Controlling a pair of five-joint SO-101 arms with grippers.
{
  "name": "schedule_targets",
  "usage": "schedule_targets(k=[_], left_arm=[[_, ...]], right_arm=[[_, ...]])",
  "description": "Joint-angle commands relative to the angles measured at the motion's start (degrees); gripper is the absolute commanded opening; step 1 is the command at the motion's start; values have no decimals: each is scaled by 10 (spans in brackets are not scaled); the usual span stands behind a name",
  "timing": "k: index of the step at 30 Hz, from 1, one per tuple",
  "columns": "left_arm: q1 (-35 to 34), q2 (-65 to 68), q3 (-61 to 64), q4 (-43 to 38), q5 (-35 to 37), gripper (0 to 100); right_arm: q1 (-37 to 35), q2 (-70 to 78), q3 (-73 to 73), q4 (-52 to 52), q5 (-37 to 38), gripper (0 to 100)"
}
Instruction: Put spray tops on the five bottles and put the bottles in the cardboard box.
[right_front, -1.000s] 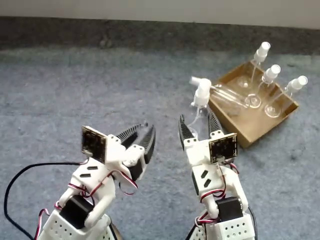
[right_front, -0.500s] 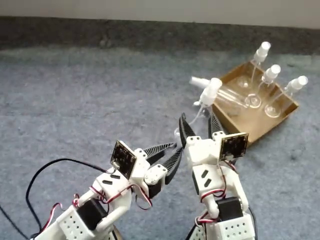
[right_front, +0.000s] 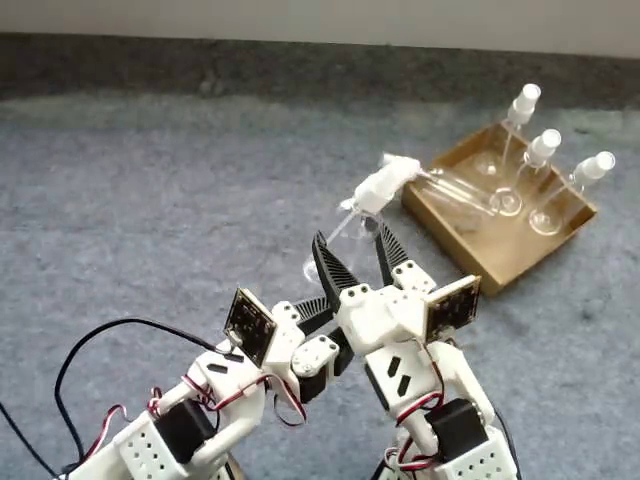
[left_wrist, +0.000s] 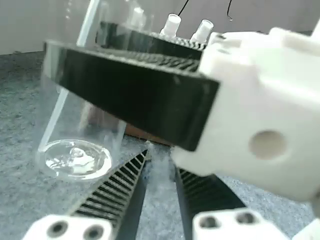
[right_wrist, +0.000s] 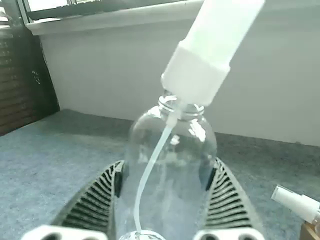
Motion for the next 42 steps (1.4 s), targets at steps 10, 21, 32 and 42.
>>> schedule_targets(k=[10,21,32,42], left_arm=[[-6,-2,12,-14,3,30],[-89,-2,11,-16,3,30],[-97,-2,12,-16,3,30],[-99,-2,12,-16,3,30]], right_arm=[[-6,-11,-45,-12,-3,49],[-5,-11,-97,102,-2,49],[92,-11,-98,122,167,48],[322,-9,-88,119,171,48]])
